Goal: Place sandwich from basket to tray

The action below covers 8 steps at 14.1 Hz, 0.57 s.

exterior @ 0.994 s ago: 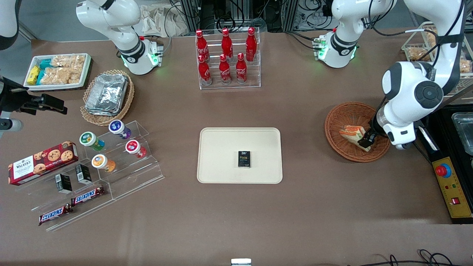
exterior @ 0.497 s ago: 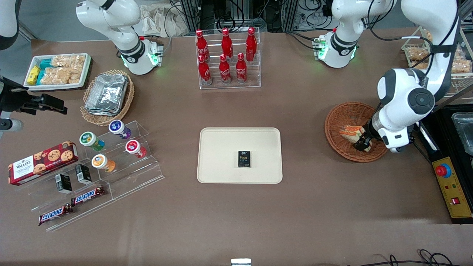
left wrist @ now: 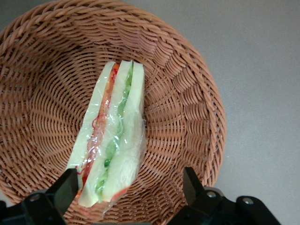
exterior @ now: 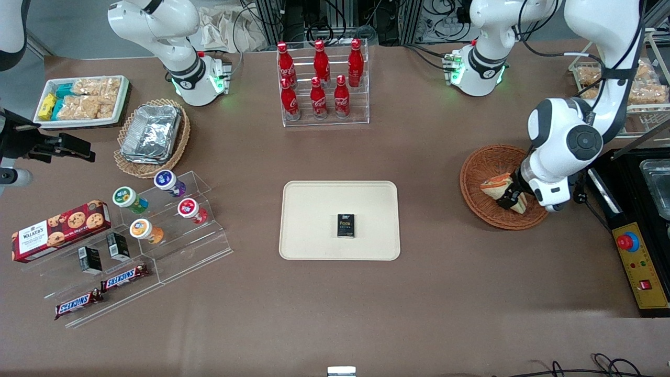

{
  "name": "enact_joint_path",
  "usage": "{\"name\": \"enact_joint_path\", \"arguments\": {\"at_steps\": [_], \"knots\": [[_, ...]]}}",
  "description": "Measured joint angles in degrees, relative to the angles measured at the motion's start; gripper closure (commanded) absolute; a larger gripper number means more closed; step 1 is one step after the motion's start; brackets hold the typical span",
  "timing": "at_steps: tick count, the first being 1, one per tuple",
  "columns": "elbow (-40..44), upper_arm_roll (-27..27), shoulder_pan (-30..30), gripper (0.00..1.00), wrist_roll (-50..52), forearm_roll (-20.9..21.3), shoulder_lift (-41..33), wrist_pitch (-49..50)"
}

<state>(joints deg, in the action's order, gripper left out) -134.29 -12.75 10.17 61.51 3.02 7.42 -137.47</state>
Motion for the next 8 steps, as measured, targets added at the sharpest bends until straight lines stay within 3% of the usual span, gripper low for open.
{"name": "enact_joint_path", "arguments": {"at_steps": [4,8], "knots": [[0.3,0.1,0.0,0.0,0.0,0.2,-1.0,0.5],[3.8,-0.2,-0.1,0.0,-5.7,1.6,-6.6,10.7]]}}
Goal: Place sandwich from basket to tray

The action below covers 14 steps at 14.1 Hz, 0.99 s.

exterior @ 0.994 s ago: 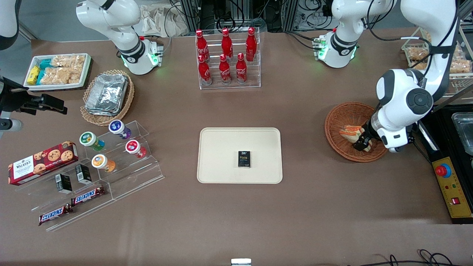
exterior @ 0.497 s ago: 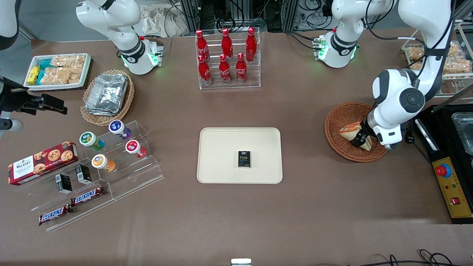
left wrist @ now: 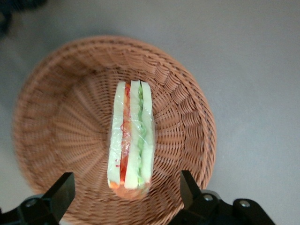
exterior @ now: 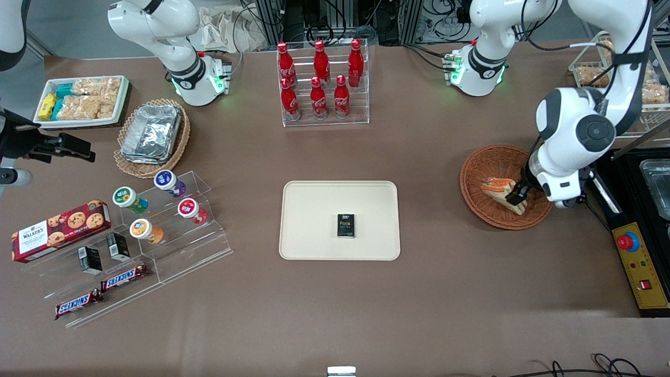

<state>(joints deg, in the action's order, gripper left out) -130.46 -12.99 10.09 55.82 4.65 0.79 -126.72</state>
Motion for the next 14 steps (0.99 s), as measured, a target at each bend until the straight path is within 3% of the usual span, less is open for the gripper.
{"name": "enact_joint_path", "arguments": {"at_steps": [4,8,12,14], "knots": [[7.4,-0.2,-0.1,0.0,-20.4,0.0,-7.5,17.0],[18.3,-0.7,-0.5,0.0,-36.2,-0.5,-9.7,31.7],[18.9,-0.6,-0.7,0.0,-37.9,-3.1,-9.6,31.6],[15.0,-0.3,-0.5,0.0,-31.1,-4.1,-9.7,26.5]]}}
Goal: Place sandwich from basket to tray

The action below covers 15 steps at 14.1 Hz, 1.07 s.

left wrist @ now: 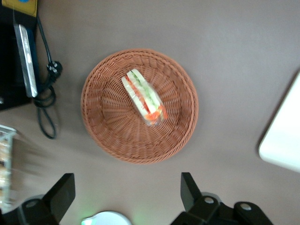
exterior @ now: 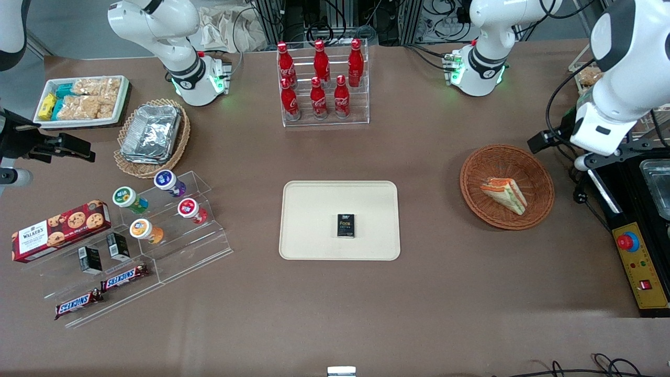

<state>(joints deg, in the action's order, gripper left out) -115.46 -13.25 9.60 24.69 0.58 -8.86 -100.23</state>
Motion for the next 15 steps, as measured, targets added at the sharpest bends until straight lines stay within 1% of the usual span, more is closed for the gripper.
{"name": "enact_joint_path", "arguments": {"at_steps": [3,5,10,15], "knots": [[-8.7,-0.3,-0.1,0.0,16.8,0.0,0.0,-10.9],[-12.6,-0.3,-0.1,0.0,23.5,0.1,0.5,-14.4],[-18.2,0.0,0.6,0.0,32.9,0.1,3.2,-24.6],[-20.9,0.0,0.6,0.0,37.4,0.1,7.1,-32.5]]}}
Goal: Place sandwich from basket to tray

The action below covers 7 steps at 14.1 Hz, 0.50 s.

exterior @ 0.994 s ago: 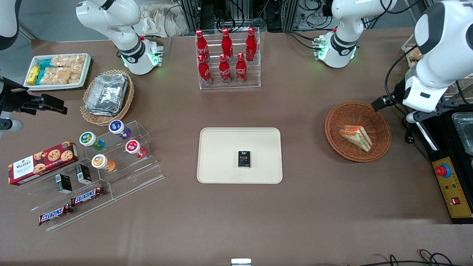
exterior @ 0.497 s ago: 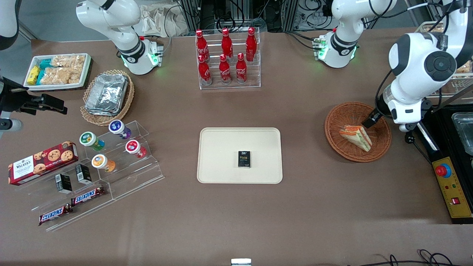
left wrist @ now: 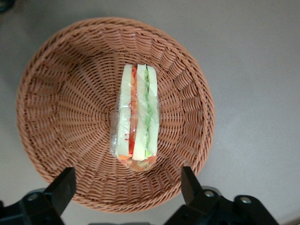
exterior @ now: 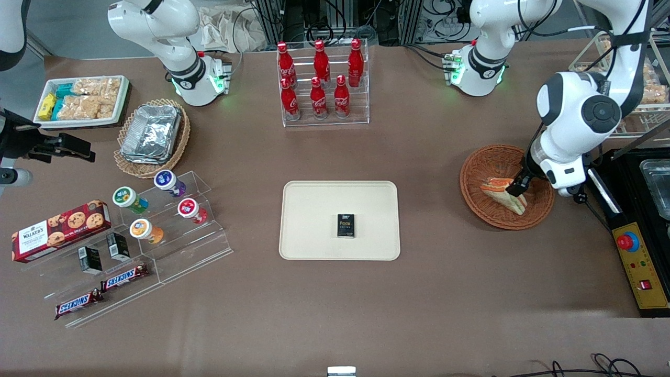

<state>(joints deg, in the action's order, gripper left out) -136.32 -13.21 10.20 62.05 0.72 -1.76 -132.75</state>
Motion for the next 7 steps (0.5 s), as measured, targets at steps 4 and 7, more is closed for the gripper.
{"name": "enact_joint_path", "arguments": {"at_steps": [4,7], "knots": [[-0.5,0.2,0.0,0.0,0.9,0.0,2.2,-3.3],[-0.7,0.2,0.0,0.0,0.9,0.0,3.9,-5.5]]}}
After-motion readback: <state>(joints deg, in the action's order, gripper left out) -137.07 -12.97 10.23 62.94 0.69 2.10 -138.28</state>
